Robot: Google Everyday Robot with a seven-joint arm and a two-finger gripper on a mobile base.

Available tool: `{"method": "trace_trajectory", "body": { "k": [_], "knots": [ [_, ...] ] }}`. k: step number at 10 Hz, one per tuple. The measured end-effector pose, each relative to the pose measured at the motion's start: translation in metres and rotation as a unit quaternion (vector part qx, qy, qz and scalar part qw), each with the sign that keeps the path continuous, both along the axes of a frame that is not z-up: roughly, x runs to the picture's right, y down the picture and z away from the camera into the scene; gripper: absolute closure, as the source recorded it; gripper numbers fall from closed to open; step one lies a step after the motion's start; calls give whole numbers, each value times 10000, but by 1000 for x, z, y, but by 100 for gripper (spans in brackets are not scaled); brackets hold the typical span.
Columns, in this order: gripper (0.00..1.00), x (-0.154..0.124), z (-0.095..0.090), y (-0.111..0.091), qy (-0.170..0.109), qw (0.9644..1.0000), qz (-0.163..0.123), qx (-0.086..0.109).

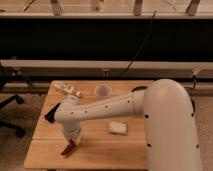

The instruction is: Drag the pepper across the table

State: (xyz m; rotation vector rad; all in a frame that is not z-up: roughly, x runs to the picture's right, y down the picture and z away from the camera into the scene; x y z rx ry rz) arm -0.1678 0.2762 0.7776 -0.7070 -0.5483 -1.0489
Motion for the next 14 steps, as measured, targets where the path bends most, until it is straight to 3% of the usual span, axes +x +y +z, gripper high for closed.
{"method": "trace_trajectory", "body": {
  "k": [14],
  "knots": [
    [100, 44, 17, -30, 51, 10000, 44, -23]
  ]
}}
